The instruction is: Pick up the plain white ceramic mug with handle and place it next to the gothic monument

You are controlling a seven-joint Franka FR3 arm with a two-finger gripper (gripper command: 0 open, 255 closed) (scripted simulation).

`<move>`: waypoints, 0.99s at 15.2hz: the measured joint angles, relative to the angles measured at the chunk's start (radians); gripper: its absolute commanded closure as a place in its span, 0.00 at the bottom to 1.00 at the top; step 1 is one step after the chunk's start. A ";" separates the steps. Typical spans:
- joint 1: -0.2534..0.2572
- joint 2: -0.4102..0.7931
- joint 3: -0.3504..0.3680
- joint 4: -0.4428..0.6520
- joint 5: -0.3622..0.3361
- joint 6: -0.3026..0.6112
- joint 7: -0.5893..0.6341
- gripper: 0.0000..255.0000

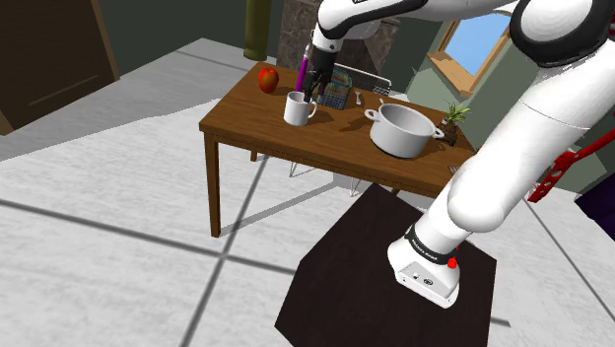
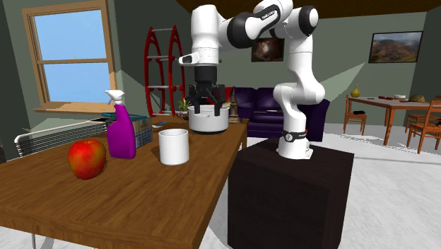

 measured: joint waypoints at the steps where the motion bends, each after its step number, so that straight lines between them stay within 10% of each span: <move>1: -0.002 0.046 -0.002 0.040 0.008 0.008 -0.008 0.00; 8: -0.019 0.293 0.001 0.256 0.048 0.047 -0.038 0.00; 15: -0.023 0.347 0.005 0.242 0.059 0.115 -0.045 0.00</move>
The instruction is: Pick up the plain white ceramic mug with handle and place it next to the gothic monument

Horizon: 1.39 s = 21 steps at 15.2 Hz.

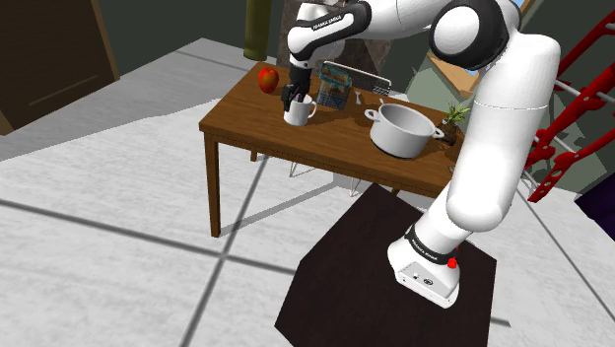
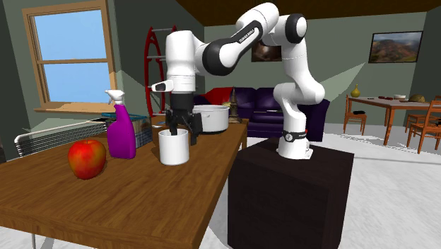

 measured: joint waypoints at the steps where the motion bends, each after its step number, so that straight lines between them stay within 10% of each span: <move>1: 0.000 0.001 0.000 -0.003 0.000 0.005 0.000 0.00; 6: 0.000 0.003 0.001 -0.006 0.001 0.010 0.000 0.00; 7: 0.000 0.003 0.001 -0.006 0.001 0.010 0.000 1.00; 21: 0.002 -0.013 -0.001 0.008 -0.003 -0.021 0.003 1.00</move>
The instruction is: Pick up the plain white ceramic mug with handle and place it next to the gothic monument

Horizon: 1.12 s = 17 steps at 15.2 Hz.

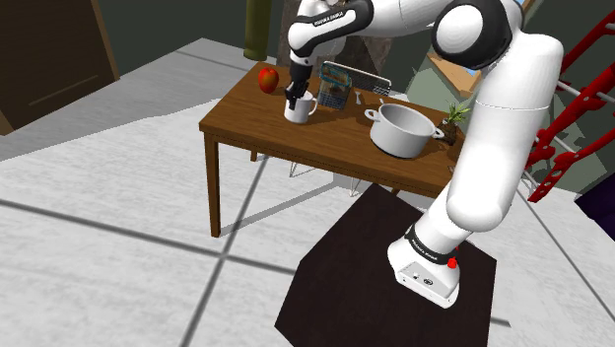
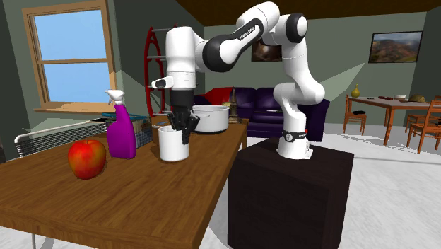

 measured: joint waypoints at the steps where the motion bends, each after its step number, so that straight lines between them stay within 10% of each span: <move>1: 0.001 -0.008 -0.001 0.006 -0.002 -0.014 0.001 1.00; 17: 0.002 -0.072 -0.006 0.132 -0.016 -0.203 0.011 1.00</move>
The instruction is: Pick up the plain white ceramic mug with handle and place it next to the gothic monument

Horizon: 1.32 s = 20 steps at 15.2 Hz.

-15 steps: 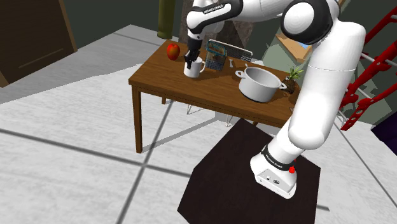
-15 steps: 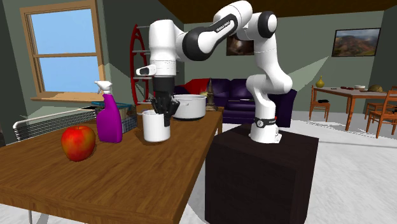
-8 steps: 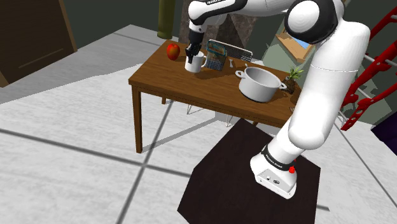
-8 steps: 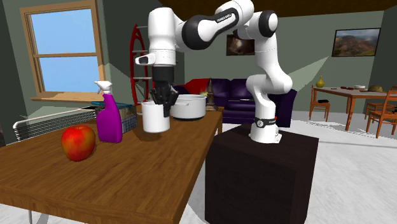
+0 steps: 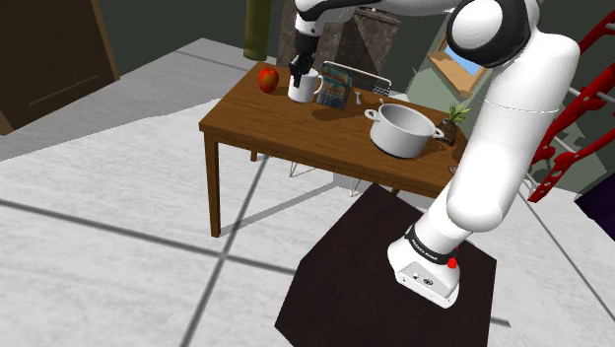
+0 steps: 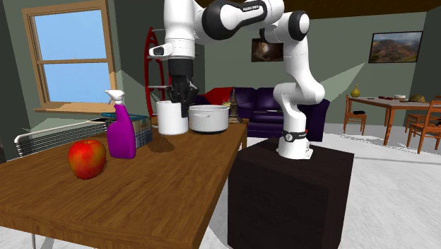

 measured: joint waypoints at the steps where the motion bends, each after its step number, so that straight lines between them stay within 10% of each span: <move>1: -0.001 -0.001 0.000 0.011 0.000 -0.012 0.000 1.00; 20: -0.007 -0.003 -0.004 0.266 -0.002 -0.269 0.003 1.00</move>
